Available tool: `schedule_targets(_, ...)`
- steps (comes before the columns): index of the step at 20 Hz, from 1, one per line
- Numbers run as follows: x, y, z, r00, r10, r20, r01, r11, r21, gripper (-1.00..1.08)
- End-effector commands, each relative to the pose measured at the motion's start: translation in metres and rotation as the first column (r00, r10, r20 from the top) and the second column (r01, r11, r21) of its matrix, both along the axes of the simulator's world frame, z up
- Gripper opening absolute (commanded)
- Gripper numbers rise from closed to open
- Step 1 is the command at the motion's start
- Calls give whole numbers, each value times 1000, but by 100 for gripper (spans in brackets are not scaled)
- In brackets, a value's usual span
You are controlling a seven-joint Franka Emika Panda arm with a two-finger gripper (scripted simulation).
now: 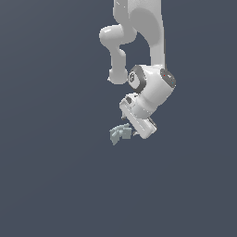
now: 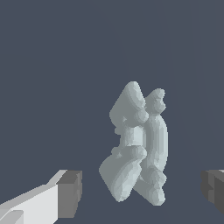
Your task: Pick up the object and move it to a goal position.
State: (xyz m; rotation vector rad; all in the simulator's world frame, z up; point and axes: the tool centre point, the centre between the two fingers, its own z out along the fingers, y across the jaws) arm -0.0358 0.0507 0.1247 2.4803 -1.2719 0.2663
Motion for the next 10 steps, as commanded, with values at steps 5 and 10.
schedule_targets(5, -4, 3, -4, 993, -96, 61, 99, 994, -41, 108)
schedule_targets(10, -6, 5, -6, 980, -165, 115, 173, 983, -66, 108)
